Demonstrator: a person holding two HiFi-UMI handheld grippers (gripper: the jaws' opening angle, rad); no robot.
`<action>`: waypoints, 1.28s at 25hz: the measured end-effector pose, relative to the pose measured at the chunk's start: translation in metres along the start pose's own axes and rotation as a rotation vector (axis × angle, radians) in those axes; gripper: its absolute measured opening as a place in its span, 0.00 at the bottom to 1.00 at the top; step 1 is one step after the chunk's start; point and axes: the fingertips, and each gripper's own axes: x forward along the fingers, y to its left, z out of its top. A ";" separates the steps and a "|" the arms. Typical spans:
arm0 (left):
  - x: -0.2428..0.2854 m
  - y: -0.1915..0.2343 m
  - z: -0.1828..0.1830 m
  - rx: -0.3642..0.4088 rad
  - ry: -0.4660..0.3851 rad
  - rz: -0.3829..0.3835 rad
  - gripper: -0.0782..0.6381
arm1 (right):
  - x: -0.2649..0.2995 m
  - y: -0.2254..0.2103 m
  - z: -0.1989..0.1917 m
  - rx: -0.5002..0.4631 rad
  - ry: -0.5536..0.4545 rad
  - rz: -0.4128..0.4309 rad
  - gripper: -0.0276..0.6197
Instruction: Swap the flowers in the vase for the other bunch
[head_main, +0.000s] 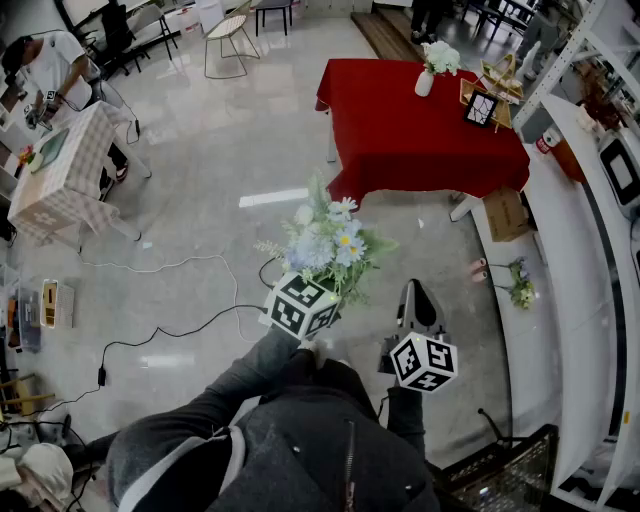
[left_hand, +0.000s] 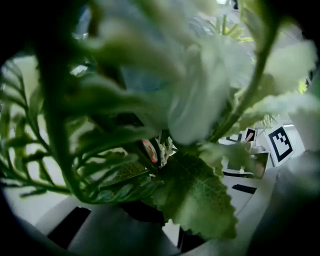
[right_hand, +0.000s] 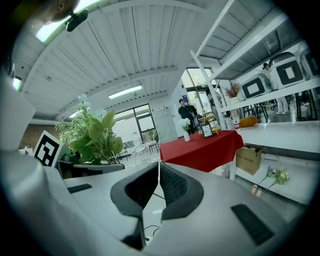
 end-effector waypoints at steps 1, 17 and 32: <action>0.000 0.000 -0.001 -0.004 0.001 -0.002 0.15 | -0.001 0.001 -0.002 0.004 0.005 0.001 0.07; 0.006 -0.017 -0.011 -0.042 0.011 -0.005 0.15 | -0.019 -0.010 -0.017 0.062 0.034 0.013 0.07; 0.019 -0.069 -0.050 -0.062 0.029 0.000 0.15 | -0.058 -0.052 -0.043 0.058 0.058 -0.002 0.07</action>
